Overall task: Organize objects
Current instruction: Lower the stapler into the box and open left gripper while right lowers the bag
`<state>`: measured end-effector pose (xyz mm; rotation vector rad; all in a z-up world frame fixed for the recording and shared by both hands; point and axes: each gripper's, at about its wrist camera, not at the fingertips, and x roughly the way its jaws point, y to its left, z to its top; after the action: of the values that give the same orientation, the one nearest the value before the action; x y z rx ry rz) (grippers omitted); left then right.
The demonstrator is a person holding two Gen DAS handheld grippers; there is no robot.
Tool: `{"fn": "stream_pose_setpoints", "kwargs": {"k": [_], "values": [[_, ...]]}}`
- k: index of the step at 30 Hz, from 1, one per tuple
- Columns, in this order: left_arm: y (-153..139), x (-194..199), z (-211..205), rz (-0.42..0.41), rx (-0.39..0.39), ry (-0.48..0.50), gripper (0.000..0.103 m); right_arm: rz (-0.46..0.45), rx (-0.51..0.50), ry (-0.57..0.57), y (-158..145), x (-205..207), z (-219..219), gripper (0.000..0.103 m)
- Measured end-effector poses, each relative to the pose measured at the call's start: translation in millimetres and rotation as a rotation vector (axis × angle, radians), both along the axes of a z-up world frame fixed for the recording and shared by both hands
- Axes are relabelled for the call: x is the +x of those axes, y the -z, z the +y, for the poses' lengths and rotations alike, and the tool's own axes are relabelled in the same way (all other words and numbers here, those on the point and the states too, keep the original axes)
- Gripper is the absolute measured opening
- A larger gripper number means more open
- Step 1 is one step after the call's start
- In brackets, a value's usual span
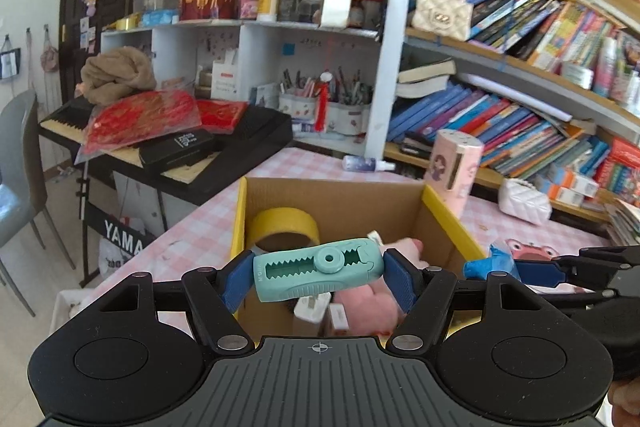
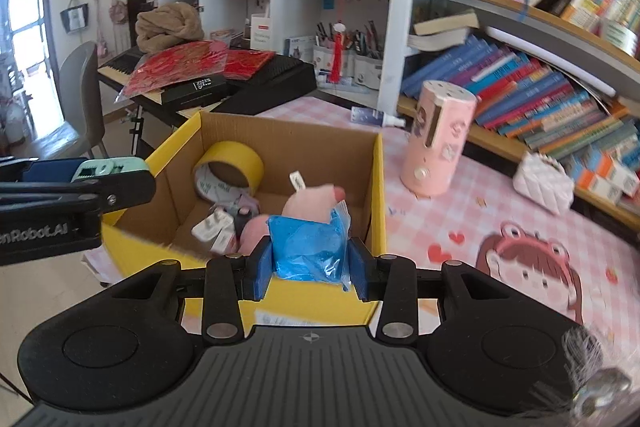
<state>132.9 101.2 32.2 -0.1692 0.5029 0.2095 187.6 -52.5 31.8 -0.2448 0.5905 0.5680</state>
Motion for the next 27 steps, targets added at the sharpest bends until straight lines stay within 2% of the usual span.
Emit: {"fn": "stream_pose_setpoints", "kwargs": {"k": [4,13,21,27], "values": [[5.1,36.2,7.2,0.062,-0.038,-0.016,0.070,0.006,-0.068,-0.076,10.2,31.0,19.1,0.037],[28.9,98.3,5.0,0.201,-0.079,0.016,0.070,0.065,-0.238,-0.278,38.6,83.5,64.7,0.037],[46.8,124.5,4.6,0.294,-0.128,0.005,0.070,0.118,-0.328,-0.417,49.8,103.5,87.3,0.038],[50.3,130.2,13.2,0.312,-0.168,-0.028,0.070,0.106,-0.368,-0.471,53.3,108.5,97.5,0.038]]}}
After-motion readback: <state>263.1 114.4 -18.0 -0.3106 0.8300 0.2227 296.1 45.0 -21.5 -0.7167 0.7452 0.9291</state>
